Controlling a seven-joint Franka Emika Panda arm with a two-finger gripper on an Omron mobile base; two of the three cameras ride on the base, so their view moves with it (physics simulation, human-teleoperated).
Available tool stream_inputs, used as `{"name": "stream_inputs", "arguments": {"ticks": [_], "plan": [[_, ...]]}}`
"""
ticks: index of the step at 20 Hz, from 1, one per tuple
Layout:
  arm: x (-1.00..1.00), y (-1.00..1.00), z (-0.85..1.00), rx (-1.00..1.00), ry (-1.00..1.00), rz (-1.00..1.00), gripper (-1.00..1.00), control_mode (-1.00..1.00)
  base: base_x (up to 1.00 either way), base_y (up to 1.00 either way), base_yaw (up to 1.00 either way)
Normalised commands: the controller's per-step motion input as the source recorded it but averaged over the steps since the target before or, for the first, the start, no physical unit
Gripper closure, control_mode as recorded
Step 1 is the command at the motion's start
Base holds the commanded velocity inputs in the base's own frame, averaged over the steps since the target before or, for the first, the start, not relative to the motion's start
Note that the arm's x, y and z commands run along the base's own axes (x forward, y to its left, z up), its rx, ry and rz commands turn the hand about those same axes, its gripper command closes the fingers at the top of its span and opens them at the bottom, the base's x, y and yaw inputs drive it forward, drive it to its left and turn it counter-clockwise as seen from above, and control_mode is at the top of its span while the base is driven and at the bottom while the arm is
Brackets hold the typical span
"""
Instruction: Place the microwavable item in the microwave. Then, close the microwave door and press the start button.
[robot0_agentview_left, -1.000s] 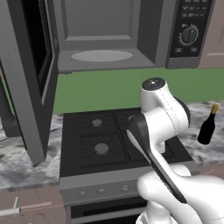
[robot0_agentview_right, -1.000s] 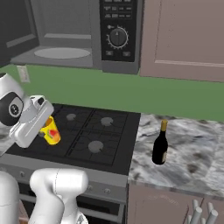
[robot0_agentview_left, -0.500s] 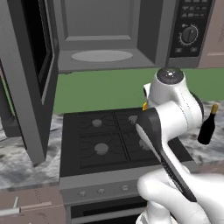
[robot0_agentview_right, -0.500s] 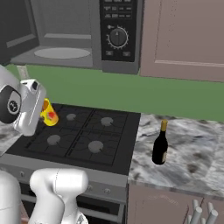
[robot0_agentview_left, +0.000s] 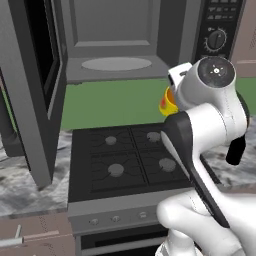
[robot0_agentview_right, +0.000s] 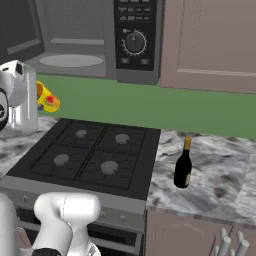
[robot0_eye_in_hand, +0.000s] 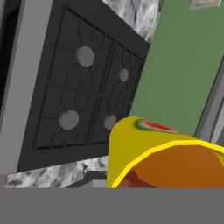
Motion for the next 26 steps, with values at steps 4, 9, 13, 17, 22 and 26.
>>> {"name": "stream_inputs", "arguments": {"ticks": [4,9,13,17,22,26], "plan": [[-0.01,0.10,0.54,-0.03,-0.17,0.01,1.00,-1.00,0.00,0.00,0.00],[0.51,0.10,0.45,0.00,-0.04,0.01,1.00,-1.00,0.00,0.00,0.00],[0.88,0.14,0.46,0.00,0.00,0.04,1.00,-1.00,0.00,0.00,0.00],[0.88,0.17,0.38,0.00,0.00,0.08,1.00,-1.00,0.00,0.00,0.00],[0.86,0.18,0.04,0.00,0.03,0.06,1.00,-1.00,0.00,0.00,0.00],[0.87,0.02,0.00,0.00,0.06,0.10,1.00,-1.00,0.00,0.00,0.00]]}}
